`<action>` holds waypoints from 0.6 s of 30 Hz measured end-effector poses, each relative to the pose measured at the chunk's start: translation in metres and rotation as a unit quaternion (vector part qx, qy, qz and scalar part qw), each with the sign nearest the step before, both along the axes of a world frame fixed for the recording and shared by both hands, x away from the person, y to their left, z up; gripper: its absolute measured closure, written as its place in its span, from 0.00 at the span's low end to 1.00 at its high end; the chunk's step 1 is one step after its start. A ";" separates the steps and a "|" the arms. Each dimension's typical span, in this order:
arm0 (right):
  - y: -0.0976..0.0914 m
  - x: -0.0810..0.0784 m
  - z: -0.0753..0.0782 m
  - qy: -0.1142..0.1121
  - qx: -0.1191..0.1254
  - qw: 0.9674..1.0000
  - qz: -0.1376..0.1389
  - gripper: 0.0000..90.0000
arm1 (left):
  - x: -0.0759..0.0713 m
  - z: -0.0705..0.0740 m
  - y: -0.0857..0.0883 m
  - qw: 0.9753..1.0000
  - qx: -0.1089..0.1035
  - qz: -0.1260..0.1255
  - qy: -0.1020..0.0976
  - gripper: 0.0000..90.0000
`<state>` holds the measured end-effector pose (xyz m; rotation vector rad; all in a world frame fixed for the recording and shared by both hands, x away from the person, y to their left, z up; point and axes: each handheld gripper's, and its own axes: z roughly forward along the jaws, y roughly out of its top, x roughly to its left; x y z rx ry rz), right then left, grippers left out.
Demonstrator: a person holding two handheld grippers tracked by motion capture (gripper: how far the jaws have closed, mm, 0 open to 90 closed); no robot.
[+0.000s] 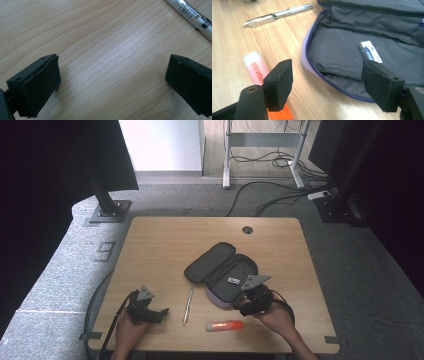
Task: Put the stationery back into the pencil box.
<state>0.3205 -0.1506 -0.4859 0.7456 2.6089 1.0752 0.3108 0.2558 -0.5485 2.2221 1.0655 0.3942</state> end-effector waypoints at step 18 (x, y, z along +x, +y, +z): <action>0.012 -0.024 -0.007 0.007 0.004 0.999 0.034 0.31 | 0.000 0.000 0.000 1.000 0.000 0.000 0.000 0.00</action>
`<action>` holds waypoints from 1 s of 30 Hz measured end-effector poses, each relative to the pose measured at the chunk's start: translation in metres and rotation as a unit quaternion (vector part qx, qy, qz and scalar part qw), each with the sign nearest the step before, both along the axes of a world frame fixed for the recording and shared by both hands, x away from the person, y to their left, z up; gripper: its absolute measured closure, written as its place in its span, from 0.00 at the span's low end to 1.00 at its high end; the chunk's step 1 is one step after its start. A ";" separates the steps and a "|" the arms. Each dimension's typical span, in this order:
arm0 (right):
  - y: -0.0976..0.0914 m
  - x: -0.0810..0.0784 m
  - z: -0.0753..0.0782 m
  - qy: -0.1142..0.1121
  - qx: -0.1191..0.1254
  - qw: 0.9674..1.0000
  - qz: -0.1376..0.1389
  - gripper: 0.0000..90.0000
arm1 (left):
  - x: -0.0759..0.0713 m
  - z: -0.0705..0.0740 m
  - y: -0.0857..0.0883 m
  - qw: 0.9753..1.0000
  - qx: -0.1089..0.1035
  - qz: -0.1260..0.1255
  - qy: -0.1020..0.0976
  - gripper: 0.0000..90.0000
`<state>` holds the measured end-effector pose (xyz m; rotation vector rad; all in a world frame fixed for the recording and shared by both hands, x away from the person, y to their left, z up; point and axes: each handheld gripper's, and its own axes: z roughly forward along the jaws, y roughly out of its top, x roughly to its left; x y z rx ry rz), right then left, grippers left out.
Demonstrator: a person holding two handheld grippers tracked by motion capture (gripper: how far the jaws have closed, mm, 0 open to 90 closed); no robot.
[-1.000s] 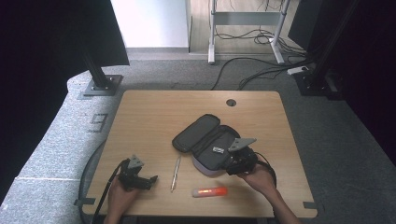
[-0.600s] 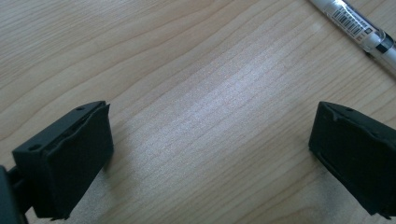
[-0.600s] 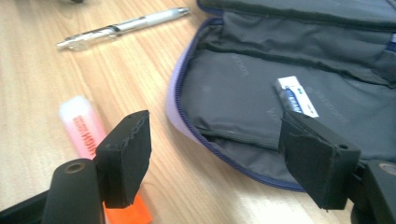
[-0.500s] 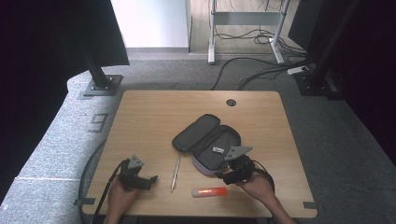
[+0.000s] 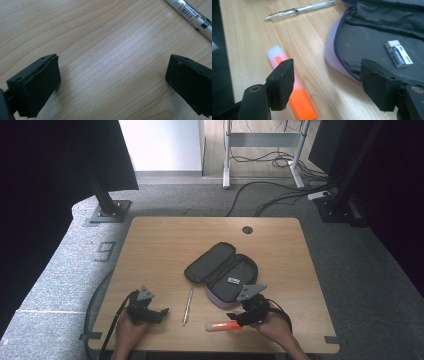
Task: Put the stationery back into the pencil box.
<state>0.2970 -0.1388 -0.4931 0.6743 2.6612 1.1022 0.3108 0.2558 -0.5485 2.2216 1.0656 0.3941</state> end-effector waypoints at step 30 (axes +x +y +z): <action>0.026 -0.017 -0.026 0.039 -0.020 0.996 0.081 0.55 | 0.000 0.000 0.000 1.000 0.000 0.000 0.000 0.00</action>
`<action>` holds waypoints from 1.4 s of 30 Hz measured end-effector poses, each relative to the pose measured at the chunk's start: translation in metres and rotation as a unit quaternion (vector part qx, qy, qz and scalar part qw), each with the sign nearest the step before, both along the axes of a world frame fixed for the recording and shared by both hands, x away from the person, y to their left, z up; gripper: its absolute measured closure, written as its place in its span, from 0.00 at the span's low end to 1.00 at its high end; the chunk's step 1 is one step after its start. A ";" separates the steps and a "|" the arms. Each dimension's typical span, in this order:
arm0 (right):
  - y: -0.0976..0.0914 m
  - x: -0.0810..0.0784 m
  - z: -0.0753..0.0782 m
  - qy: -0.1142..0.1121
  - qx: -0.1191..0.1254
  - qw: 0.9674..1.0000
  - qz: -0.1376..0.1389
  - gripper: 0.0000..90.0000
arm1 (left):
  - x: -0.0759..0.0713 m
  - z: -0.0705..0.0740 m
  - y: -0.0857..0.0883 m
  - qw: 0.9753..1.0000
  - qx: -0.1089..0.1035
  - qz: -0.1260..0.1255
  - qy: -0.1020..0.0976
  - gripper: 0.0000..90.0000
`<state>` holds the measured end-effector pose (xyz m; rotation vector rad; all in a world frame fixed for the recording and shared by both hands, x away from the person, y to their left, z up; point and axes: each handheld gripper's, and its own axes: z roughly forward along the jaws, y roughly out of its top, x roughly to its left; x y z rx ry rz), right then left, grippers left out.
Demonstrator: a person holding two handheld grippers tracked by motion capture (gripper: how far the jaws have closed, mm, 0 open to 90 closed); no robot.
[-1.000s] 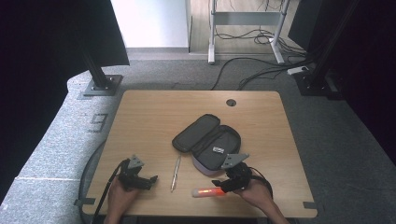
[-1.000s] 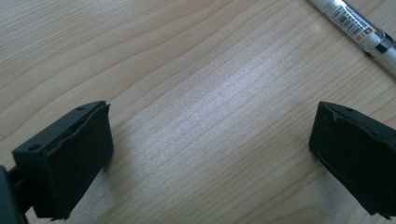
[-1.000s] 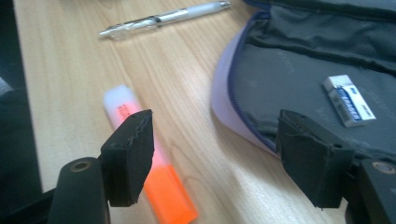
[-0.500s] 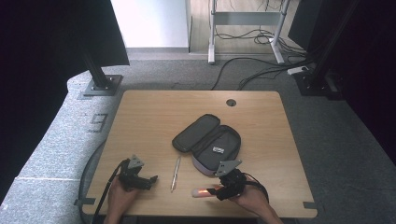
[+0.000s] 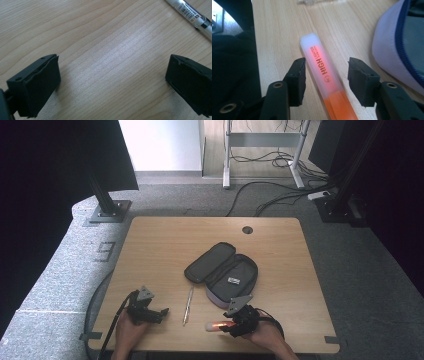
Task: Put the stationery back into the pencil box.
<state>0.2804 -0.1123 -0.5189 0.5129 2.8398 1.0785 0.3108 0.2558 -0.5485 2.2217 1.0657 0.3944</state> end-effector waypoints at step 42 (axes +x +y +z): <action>0.009 -0.001 -0.001 -0.025 -0.009 1.000 -0.003 0.73 | 0.000 0.000 0.000 1.000 0.000 0.000 0.000 0.00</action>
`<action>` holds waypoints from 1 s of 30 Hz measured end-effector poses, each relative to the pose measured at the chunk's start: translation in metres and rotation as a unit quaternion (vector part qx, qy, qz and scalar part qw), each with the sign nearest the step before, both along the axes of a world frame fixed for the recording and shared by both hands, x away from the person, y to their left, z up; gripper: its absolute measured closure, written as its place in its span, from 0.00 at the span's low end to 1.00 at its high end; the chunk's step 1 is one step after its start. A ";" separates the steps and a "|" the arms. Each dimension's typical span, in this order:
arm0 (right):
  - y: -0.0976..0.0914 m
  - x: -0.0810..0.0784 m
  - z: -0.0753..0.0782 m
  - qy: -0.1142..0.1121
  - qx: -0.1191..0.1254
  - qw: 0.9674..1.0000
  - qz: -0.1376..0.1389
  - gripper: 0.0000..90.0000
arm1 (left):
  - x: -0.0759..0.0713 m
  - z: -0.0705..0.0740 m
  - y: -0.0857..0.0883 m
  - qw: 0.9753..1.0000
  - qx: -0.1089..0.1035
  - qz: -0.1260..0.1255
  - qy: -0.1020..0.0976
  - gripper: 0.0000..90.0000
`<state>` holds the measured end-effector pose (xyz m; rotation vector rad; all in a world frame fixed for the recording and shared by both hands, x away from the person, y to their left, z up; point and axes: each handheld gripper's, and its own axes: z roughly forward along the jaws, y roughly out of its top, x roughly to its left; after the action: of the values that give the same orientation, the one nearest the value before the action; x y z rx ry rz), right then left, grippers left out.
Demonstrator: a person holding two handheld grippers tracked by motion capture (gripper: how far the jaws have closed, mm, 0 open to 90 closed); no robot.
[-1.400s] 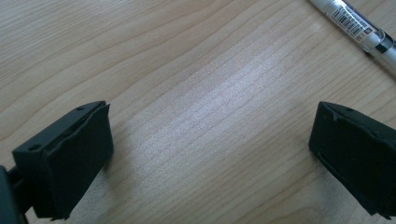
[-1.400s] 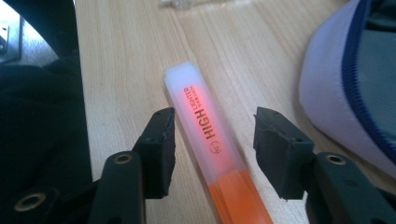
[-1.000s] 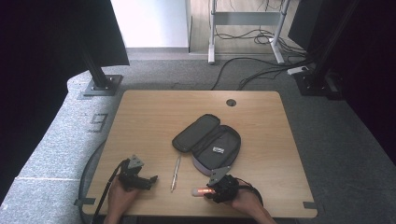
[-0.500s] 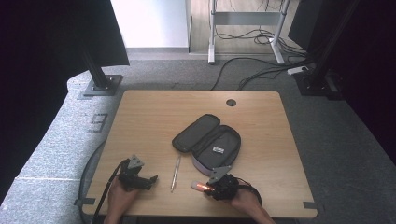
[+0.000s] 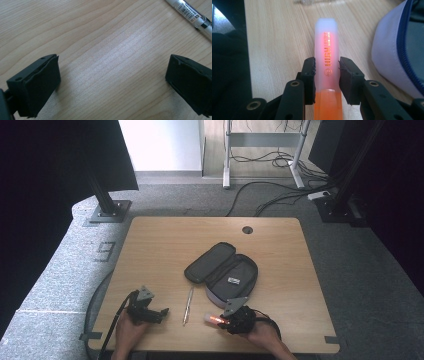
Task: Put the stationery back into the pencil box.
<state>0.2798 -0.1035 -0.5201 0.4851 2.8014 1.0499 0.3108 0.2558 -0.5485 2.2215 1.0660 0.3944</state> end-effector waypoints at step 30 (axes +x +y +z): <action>-0.012 0.029 0.037 -0.025 0.017 0.999 -0.040 0.73 | 0.000 0.000 0.000 1.000 0.000 0.000 0.000 0.00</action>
<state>0.3092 -0.1152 -0.4832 0.5613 2.7022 1.0785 0.3108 0.2558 -0.5485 2.2218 1.0659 0.3944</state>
